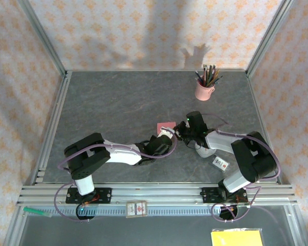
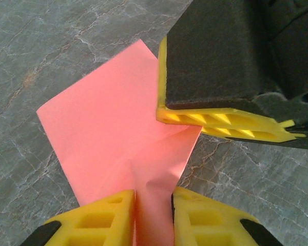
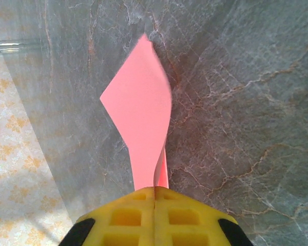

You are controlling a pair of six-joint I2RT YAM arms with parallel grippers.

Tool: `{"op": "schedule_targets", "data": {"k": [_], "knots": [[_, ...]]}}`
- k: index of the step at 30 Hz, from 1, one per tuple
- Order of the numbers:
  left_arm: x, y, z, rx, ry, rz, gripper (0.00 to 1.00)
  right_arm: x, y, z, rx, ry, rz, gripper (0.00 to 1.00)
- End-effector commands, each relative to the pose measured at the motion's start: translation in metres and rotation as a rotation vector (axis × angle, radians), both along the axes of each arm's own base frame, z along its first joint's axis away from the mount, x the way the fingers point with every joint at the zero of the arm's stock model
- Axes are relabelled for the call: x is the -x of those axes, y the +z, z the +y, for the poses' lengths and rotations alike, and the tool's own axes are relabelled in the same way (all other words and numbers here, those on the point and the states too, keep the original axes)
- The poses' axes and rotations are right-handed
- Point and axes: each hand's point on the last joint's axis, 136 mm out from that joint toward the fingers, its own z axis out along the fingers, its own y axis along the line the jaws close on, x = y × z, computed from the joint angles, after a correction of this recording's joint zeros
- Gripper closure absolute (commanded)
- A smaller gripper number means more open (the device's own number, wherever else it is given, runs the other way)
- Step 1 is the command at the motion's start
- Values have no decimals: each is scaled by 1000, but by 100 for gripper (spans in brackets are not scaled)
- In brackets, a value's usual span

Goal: Fold a paper plane with a square sheet of paper (pick it up from the middle)
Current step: Perform the fifth fold on the wing at the bottom-center of the table.

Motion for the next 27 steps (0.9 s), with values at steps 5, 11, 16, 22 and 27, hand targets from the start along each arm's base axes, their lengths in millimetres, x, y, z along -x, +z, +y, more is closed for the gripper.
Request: {"op": "schedule_targets", "data": {"k": [5, 11, 16, 22, 27], "knots": [[3, -3, -5, 18, -13, 17, 81, -2, 1, 2, 2, 5, -8, 91], [5, -4, -3, 28, -13, 21, 81, -4, 5, 0, 11, 5, -21, 87], [9, -6, 2, 20, -24, 22, 79, -7, 7, -6, 20, -2, -31, 86], [12, -6, 7, 11, -31, 20, 76, -7, 3, -4, 22, 14, -26, 89], [14, -4, 10, 14, -31, 15, 74, -6, 0, -4, 21, 18, -20, 94]]}}
